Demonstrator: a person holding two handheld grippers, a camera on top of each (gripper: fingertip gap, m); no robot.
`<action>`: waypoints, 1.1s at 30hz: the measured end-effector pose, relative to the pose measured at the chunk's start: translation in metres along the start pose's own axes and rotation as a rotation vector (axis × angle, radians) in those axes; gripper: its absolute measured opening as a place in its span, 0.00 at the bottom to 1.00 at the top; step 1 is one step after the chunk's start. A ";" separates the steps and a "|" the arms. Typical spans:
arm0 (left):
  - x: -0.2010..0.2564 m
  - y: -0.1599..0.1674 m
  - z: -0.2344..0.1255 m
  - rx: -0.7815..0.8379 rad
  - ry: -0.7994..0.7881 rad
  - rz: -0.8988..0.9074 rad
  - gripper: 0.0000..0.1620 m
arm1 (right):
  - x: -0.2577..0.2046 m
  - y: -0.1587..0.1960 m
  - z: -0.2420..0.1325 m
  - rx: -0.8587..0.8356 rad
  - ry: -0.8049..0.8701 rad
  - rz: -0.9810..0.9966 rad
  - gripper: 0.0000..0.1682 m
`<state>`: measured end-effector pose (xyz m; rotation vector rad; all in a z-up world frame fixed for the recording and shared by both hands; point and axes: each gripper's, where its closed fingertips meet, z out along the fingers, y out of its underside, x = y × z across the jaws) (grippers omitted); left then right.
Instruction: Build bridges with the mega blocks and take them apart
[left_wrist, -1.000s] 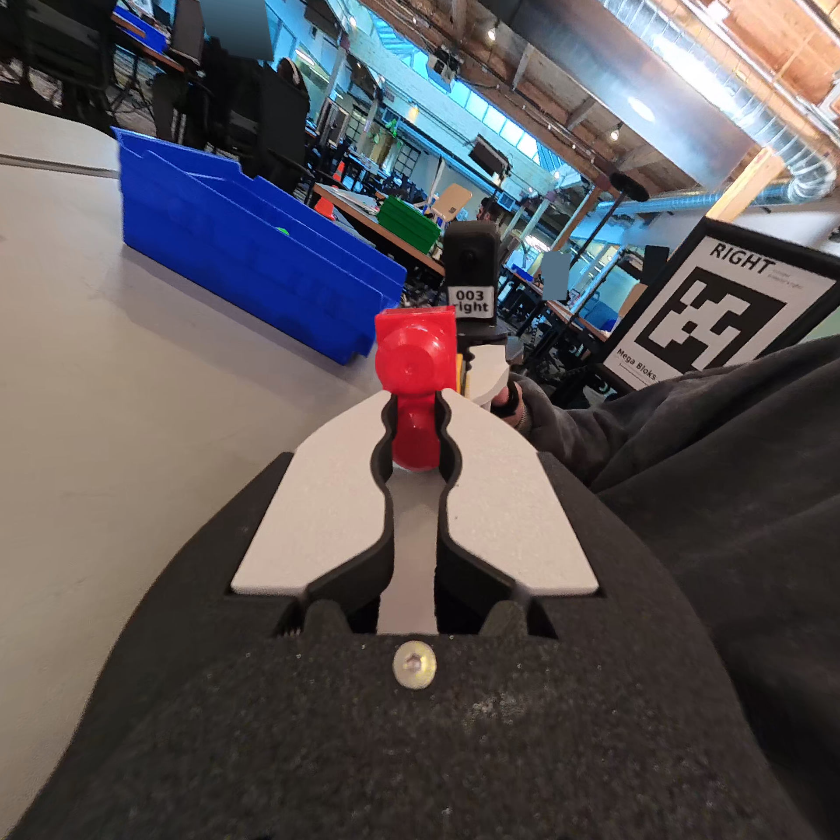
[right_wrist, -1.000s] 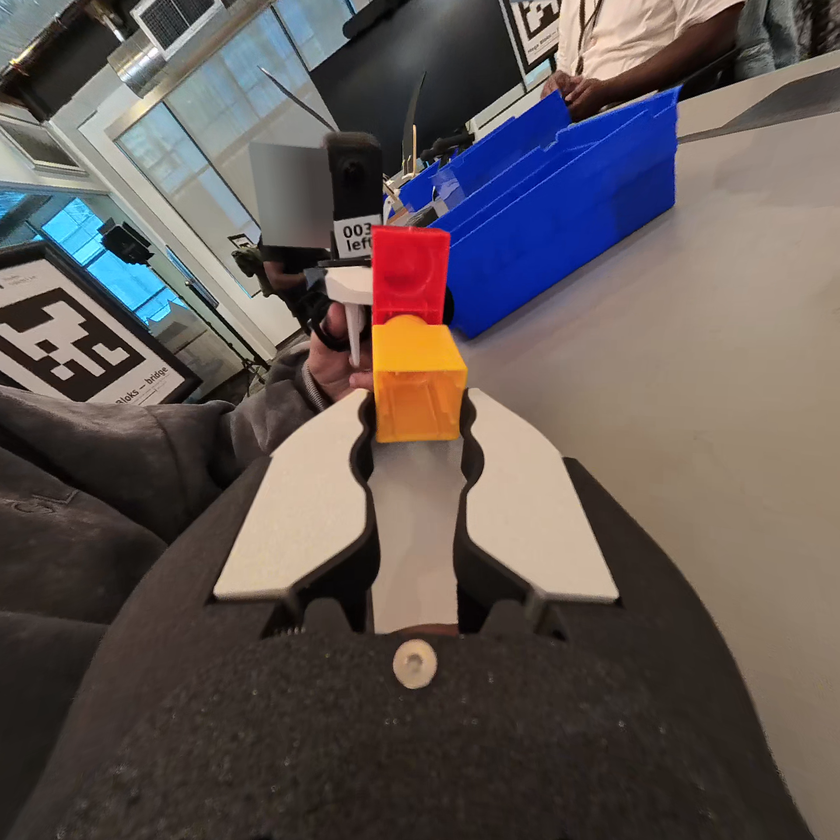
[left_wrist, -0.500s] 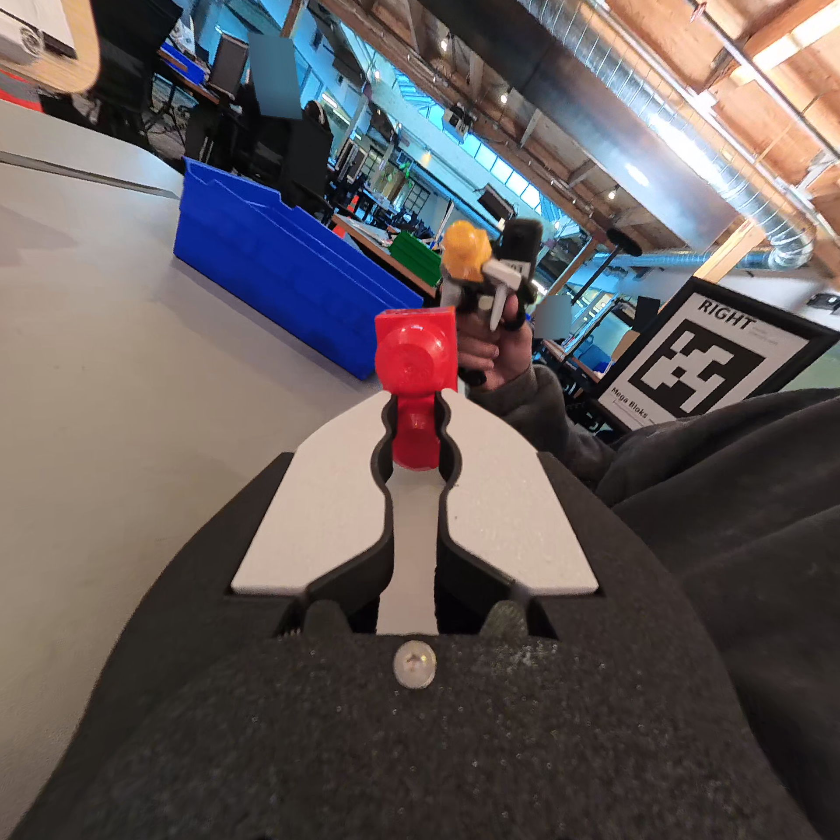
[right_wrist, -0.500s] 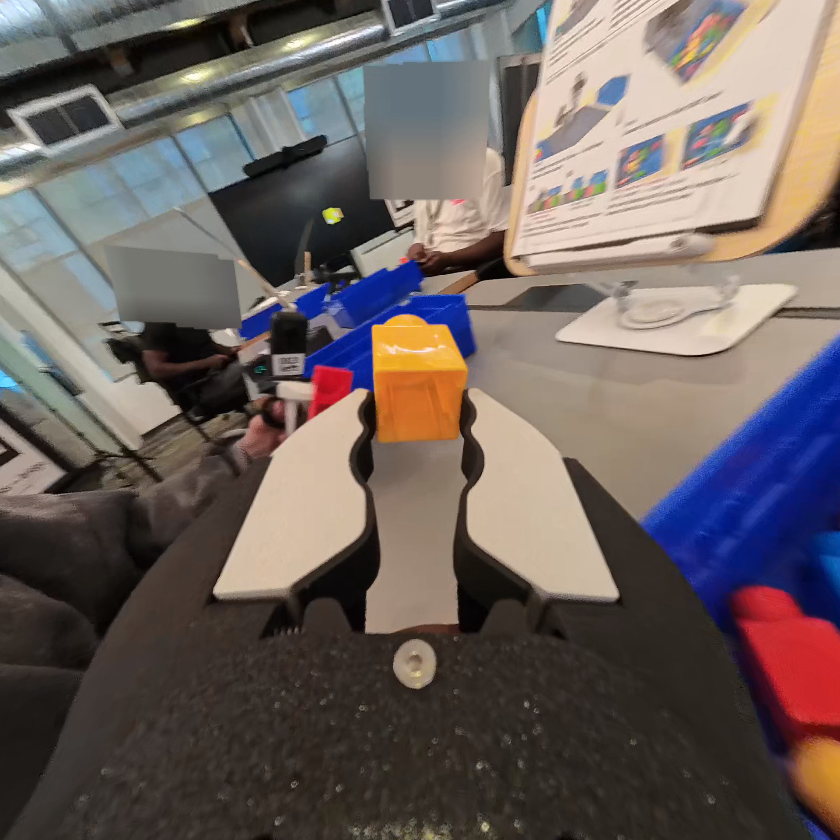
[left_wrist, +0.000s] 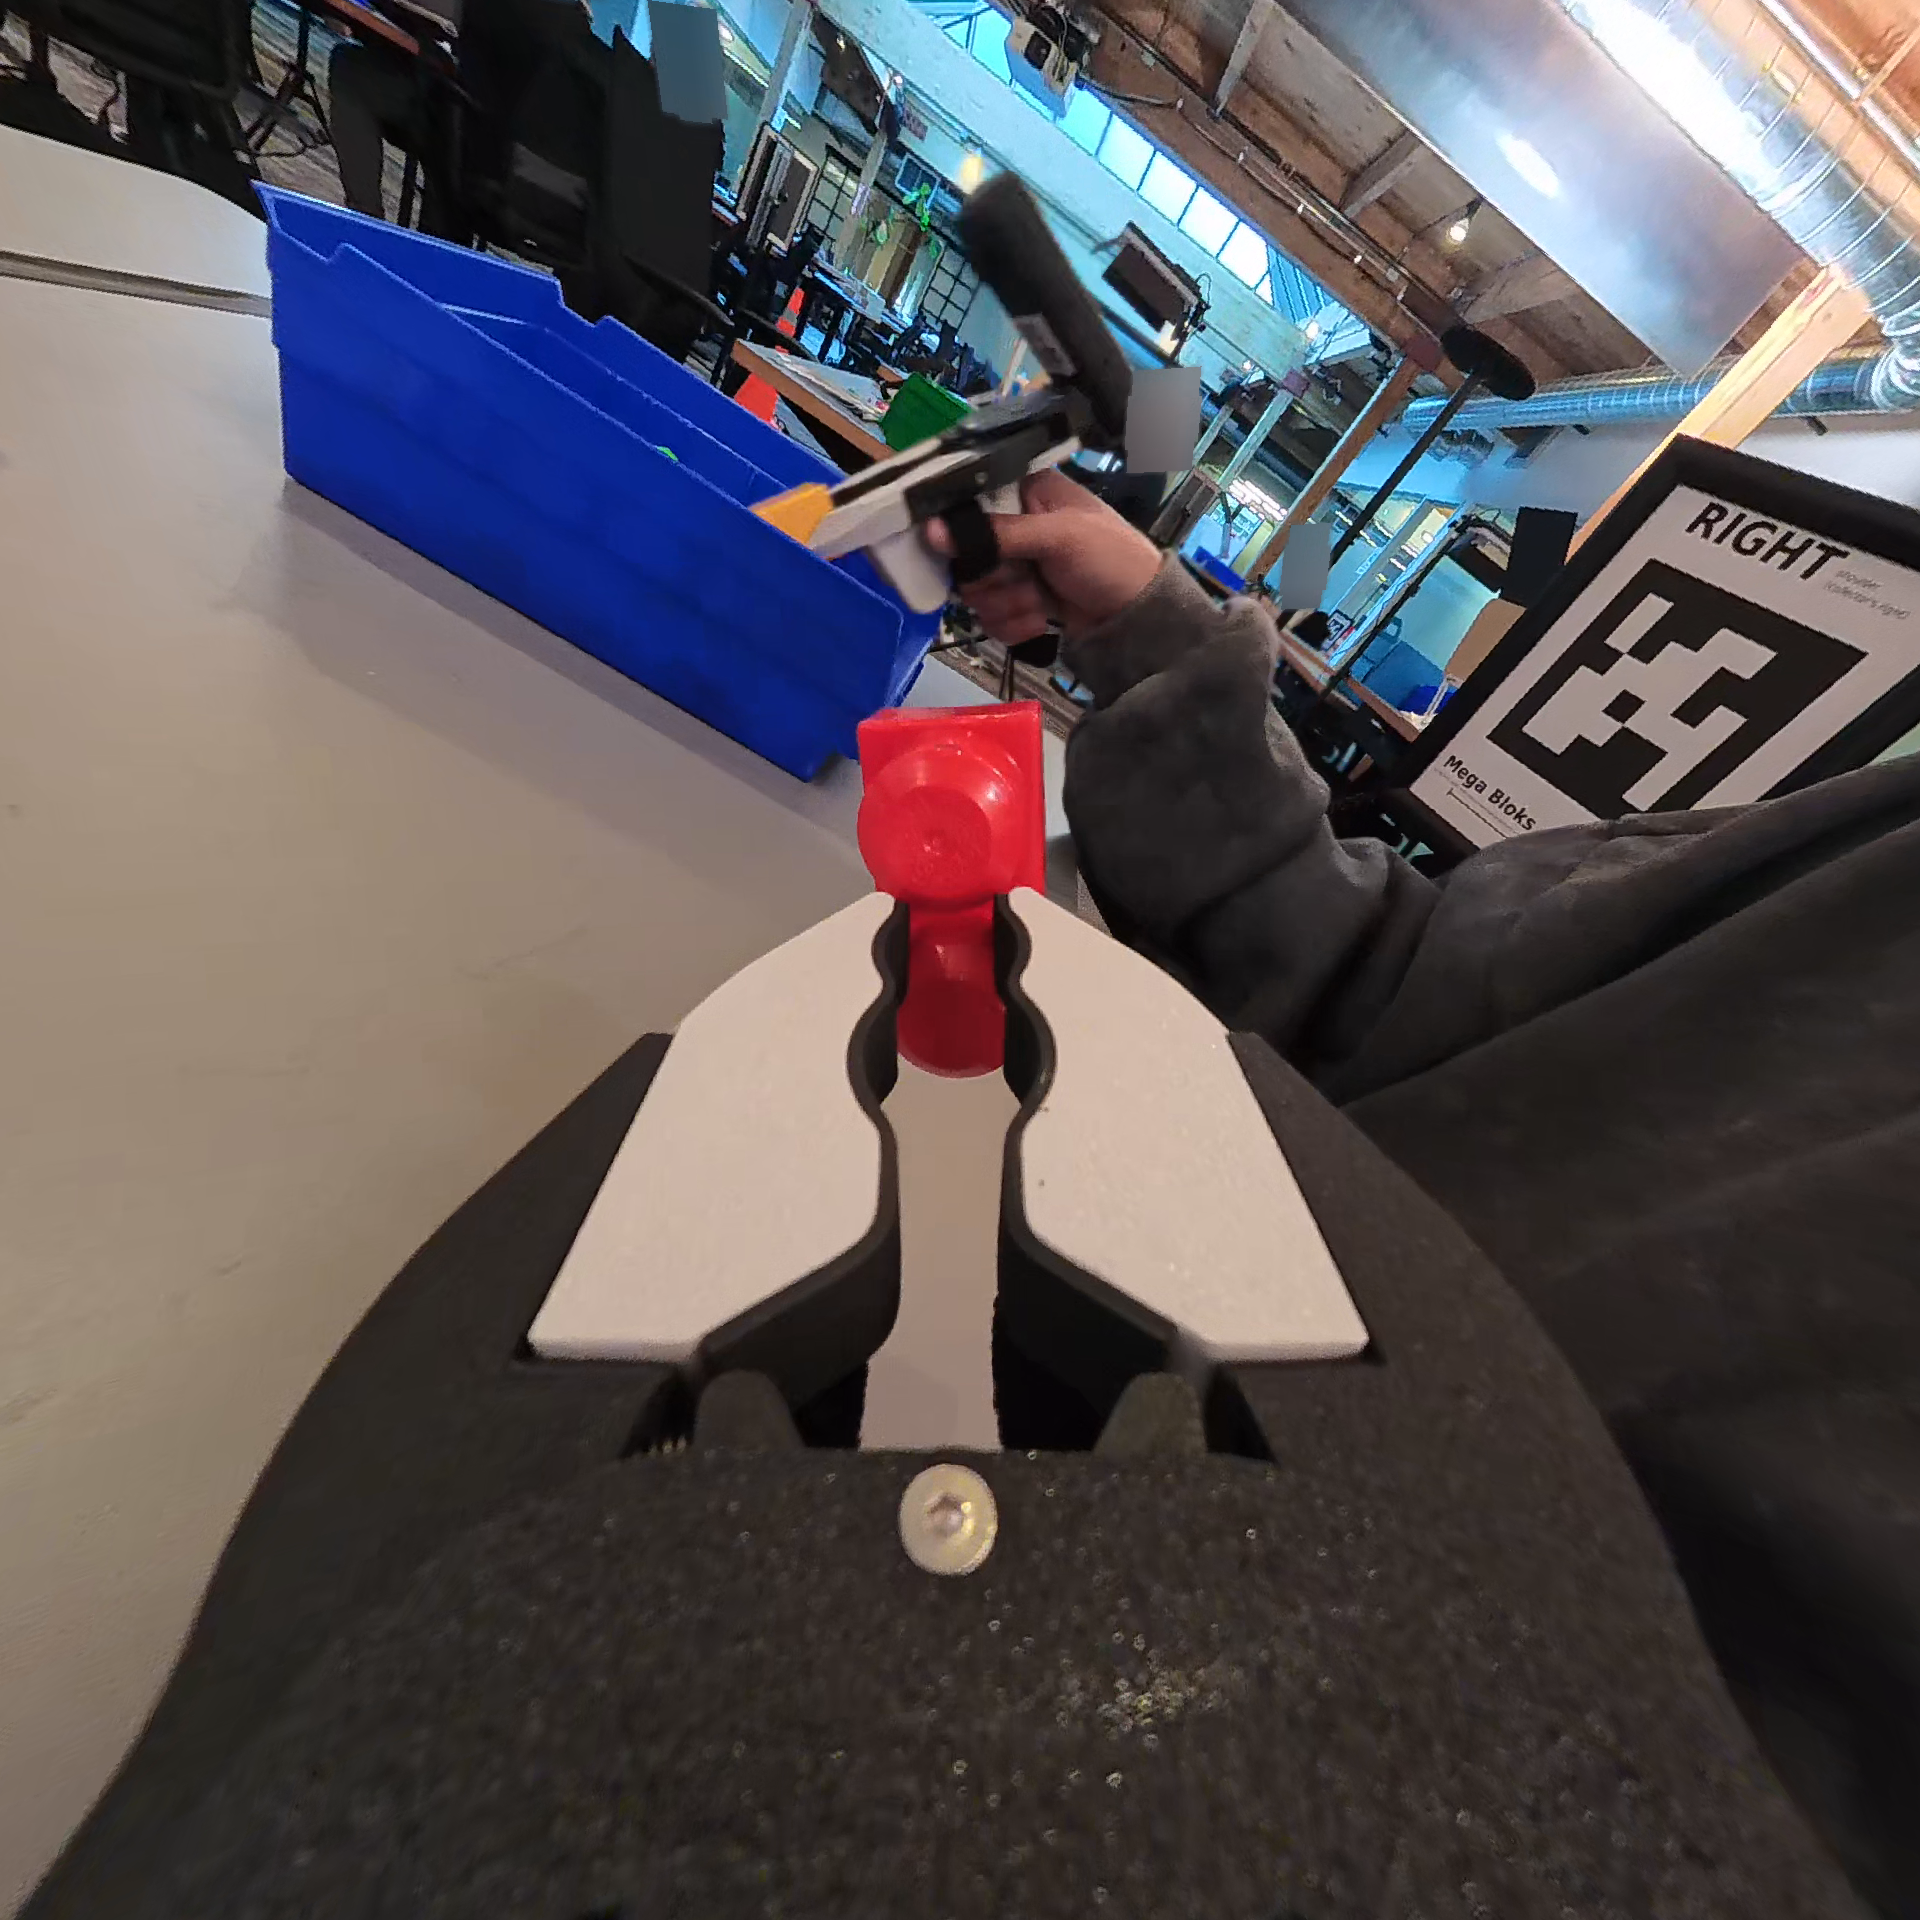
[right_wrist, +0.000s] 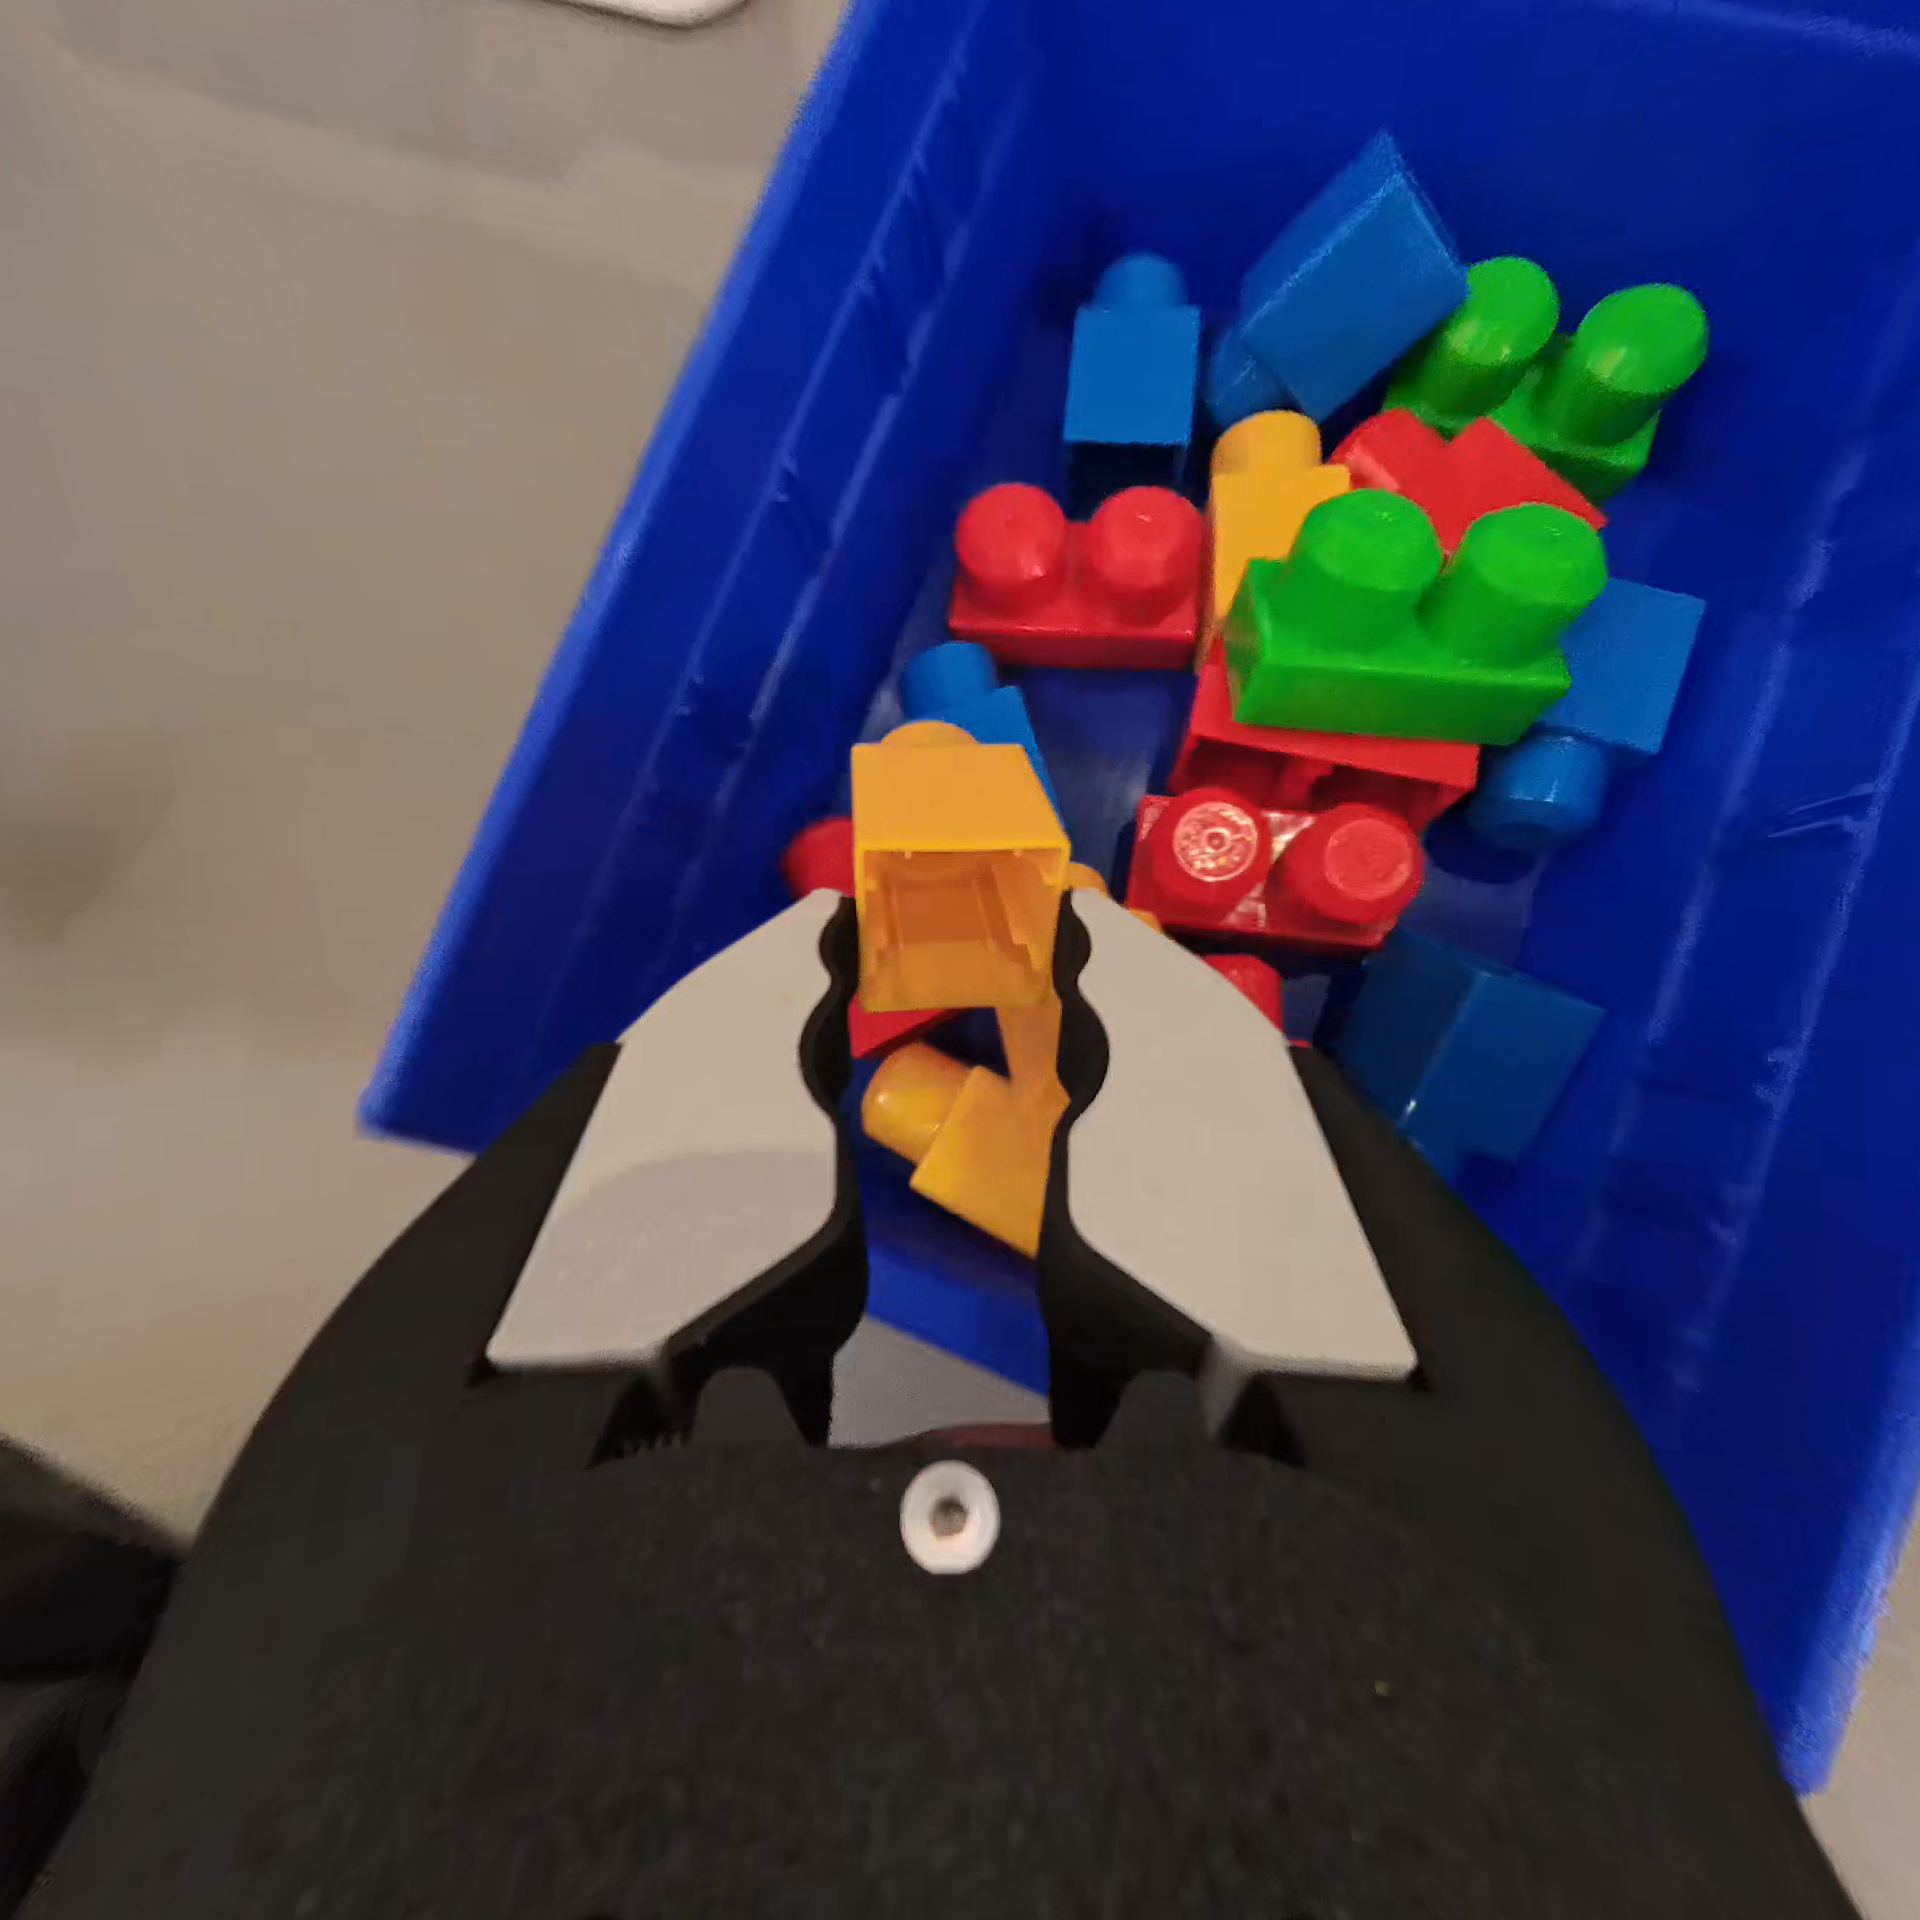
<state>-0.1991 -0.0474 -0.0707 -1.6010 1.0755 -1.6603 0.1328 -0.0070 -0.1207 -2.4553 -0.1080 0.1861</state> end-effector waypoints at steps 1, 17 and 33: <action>0.000 0.000 0.000 -0.001 -0.002 0.003 0.09 | 0.007 0.001 0.008 -0.026 0.060 0.000 0.22; 0.000 0.008 0.004 -0.048 -0.022 0.026 0.09 | 0.004 -0.038 -0.055 0.256 0.165 -0.071 0.33; -0.006 0.017 0.010 -0.113 -0.063 0.072 0.09 | -0.152 0.036 -0.094 0.843 -0.426 -0.006 0.31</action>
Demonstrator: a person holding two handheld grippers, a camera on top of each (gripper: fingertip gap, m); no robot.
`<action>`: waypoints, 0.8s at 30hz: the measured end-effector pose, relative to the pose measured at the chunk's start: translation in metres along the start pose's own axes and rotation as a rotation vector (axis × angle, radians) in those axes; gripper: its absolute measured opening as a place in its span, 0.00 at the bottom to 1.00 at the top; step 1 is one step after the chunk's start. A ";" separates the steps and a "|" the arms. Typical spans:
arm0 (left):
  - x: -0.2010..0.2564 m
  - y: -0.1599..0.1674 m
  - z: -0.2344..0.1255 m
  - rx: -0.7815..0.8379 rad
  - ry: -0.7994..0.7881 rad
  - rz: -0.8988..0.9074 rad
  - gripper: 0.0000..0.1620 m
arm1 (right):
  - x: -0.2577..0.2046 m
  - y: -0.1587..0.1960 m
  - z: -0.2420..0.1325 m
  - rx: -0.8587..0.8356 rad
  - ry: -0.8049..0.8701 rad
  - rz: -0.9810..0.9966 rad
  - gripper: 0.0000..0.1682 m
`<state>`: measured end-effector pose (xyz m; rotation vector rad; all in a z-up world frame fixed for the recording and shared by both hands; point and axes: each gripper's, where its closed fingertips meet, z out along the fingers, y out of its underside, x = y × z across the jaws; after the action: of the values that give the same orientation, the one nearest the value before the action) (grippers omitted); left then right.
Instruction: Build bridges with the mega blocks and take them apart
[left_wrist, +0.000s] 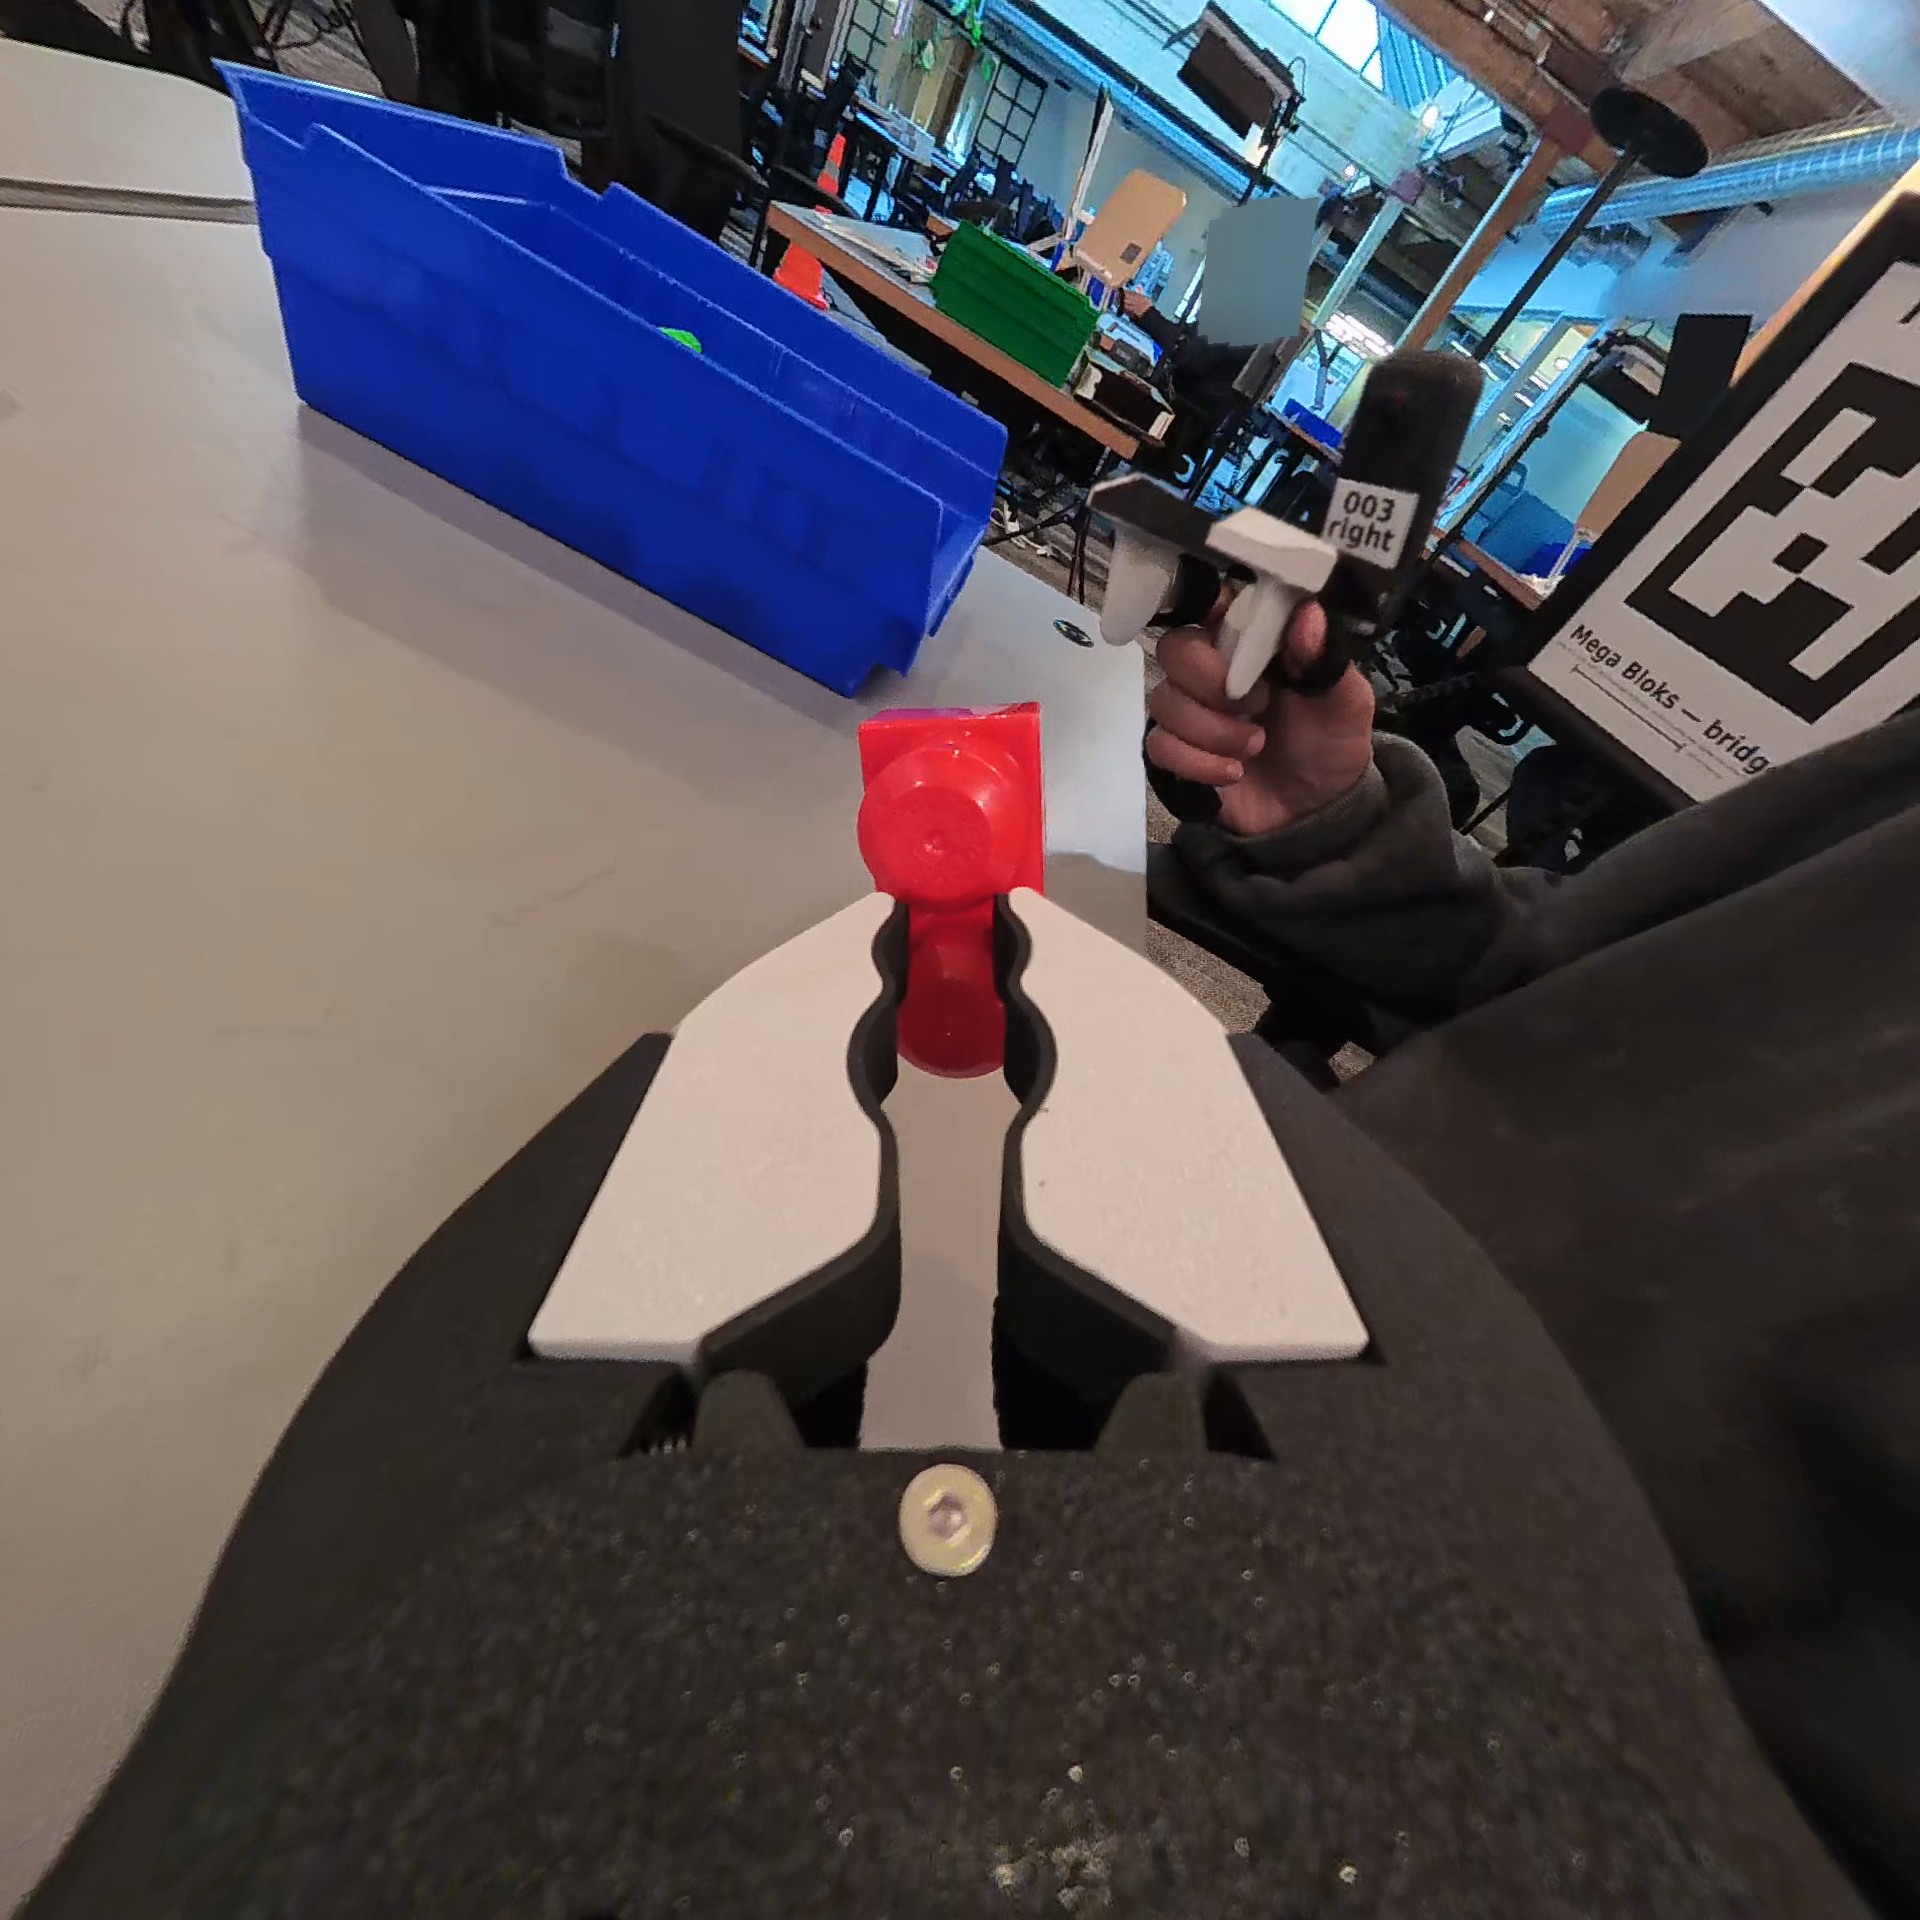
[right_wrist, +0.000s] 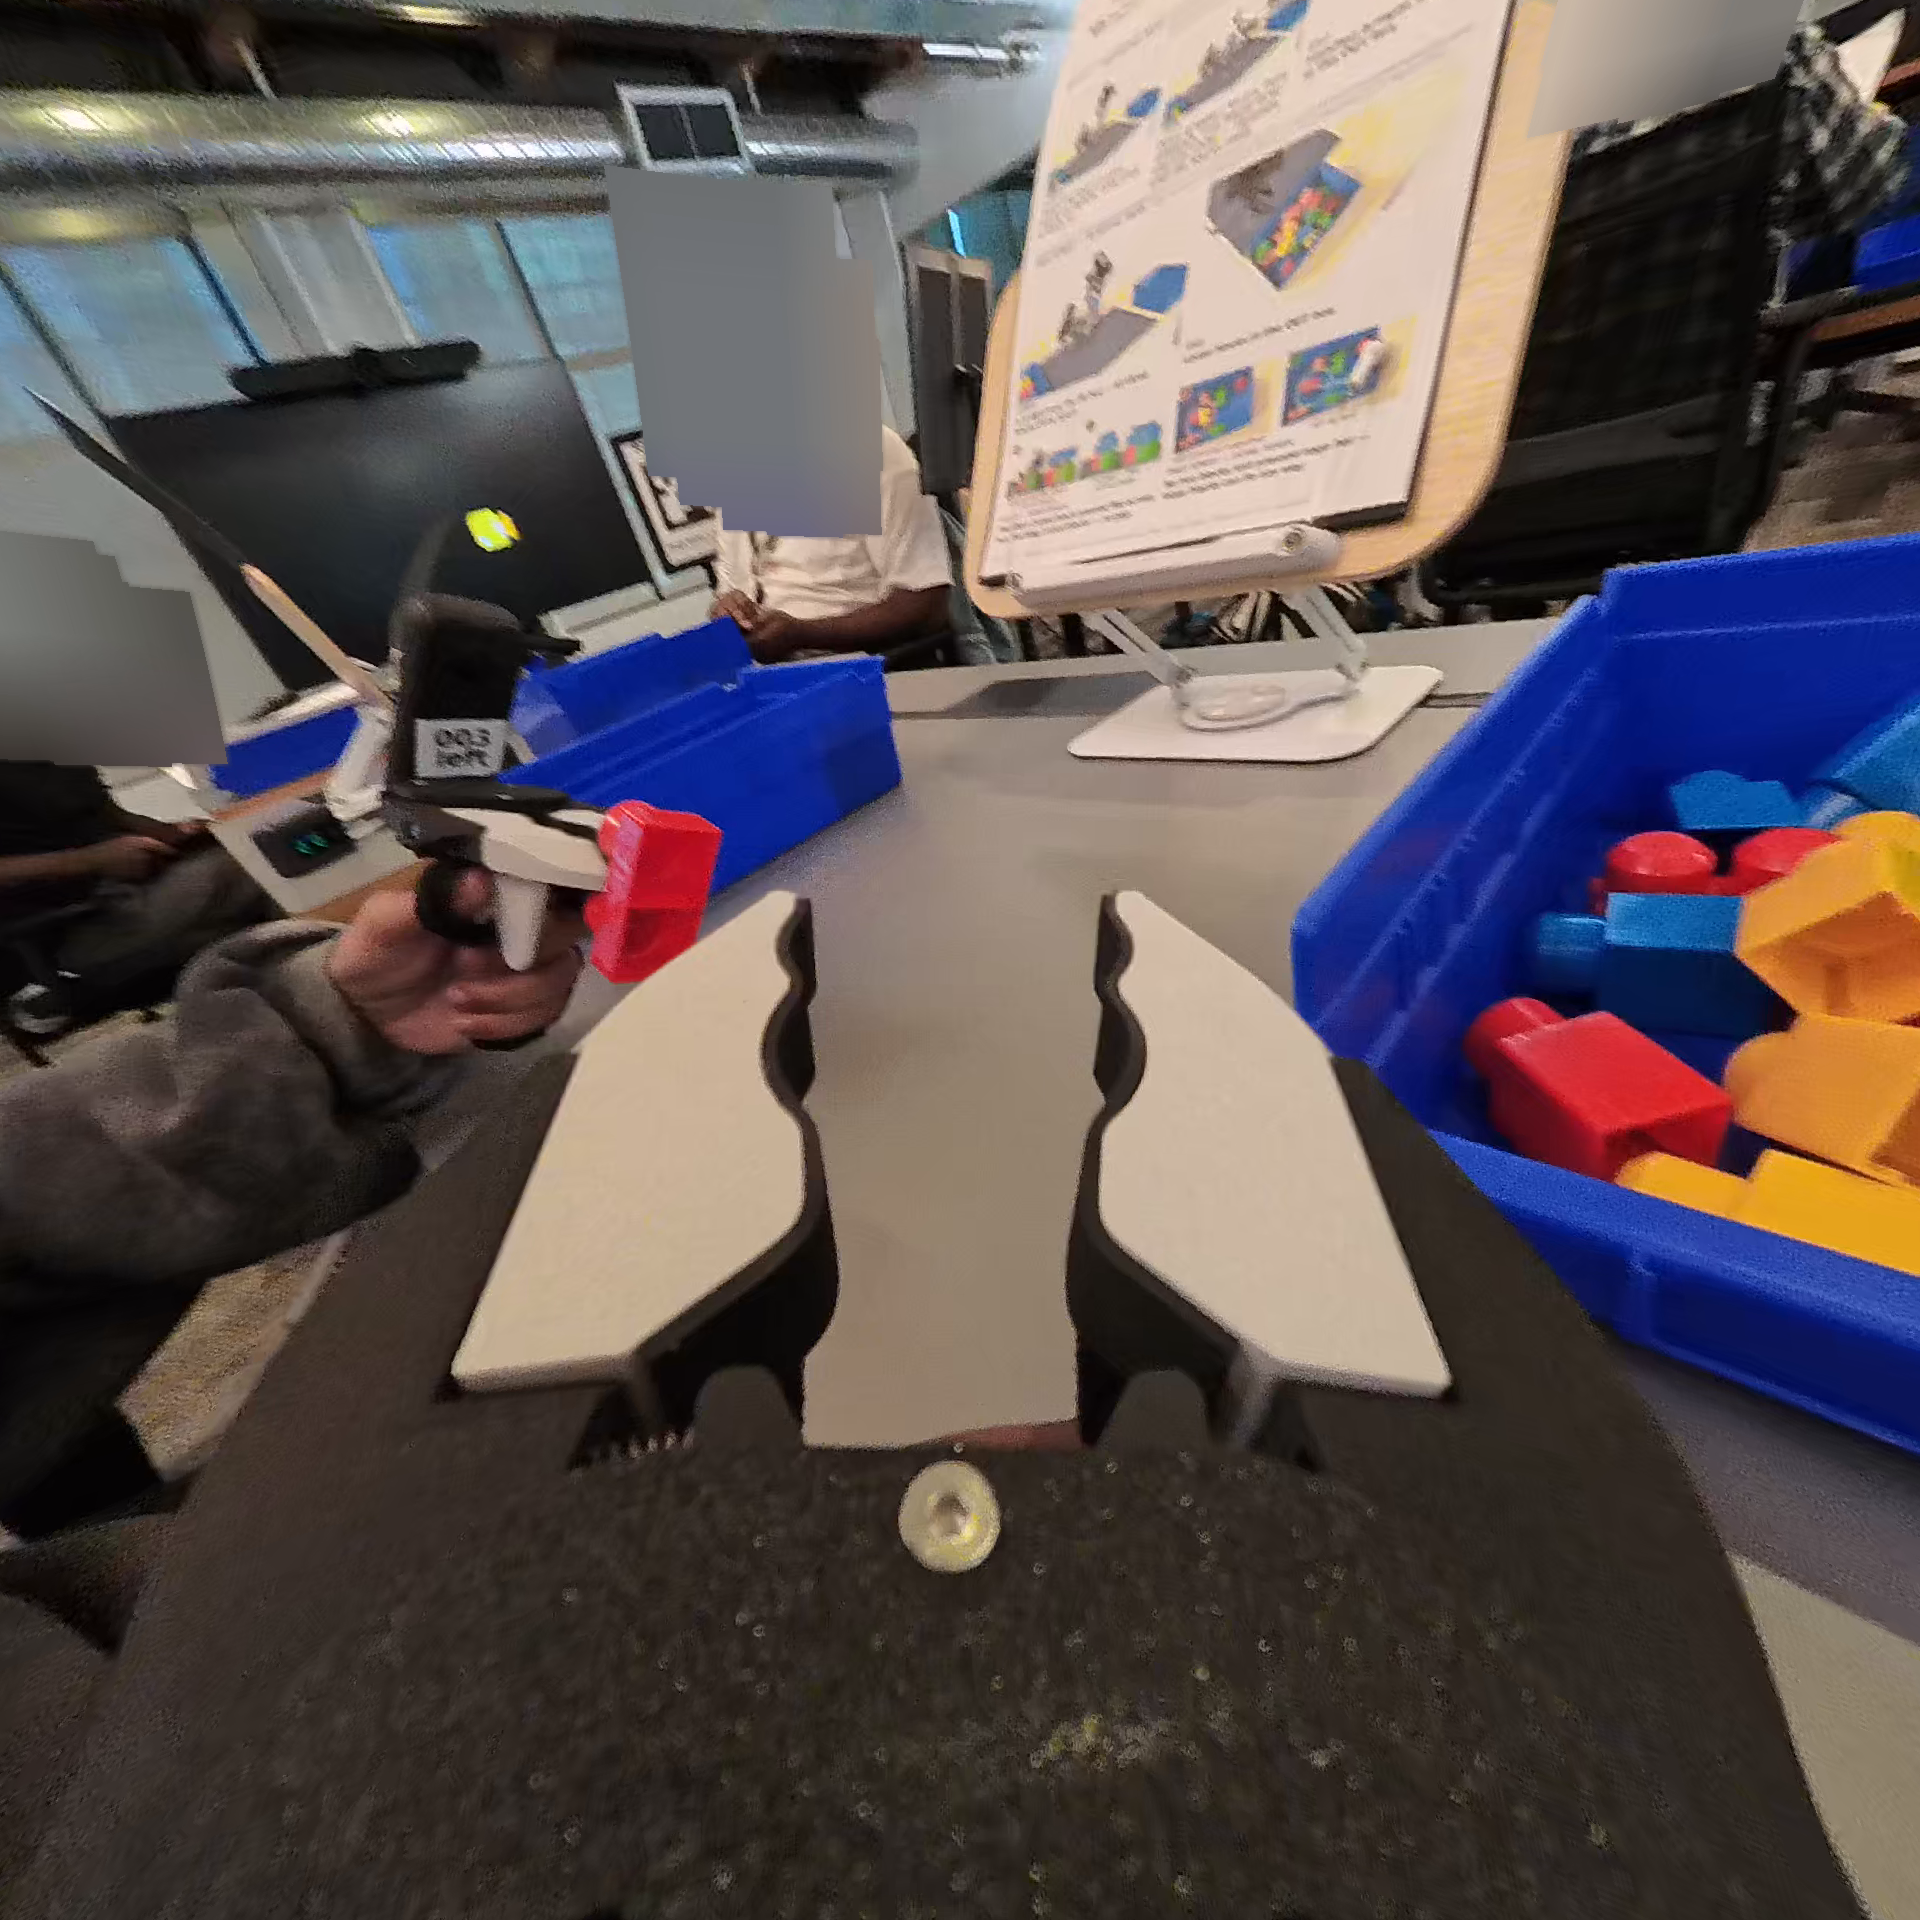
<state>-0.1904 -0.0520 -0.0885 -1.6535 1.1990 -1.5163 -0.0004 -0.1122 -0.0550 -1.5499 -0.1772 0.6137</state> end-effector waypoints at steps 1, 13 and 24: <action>0.000 0.000 0.002 -0.003 0.004 -0.005 0.09 | 0.001 0.002 0.000 -0.009 0.009 -0.014 0.31; -0.107 0.010 0.015 -0.667 -0.647 0.189 0.09 | -0.020 0.028 0.023 -0.123 -0.057 -0.062 0.28; -0.133 0.013 0.042 -0.677 -0.708 0.101 0.15 | -0.026 0.046 0.022 -0.199 -0.047 -0.096 0.28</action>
<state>-0.1450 0.0549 -0.1663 -2.2318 1.4027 -0.3570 -0.0440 -0.1097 -0.0914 -1.7084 -0.3554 0.5699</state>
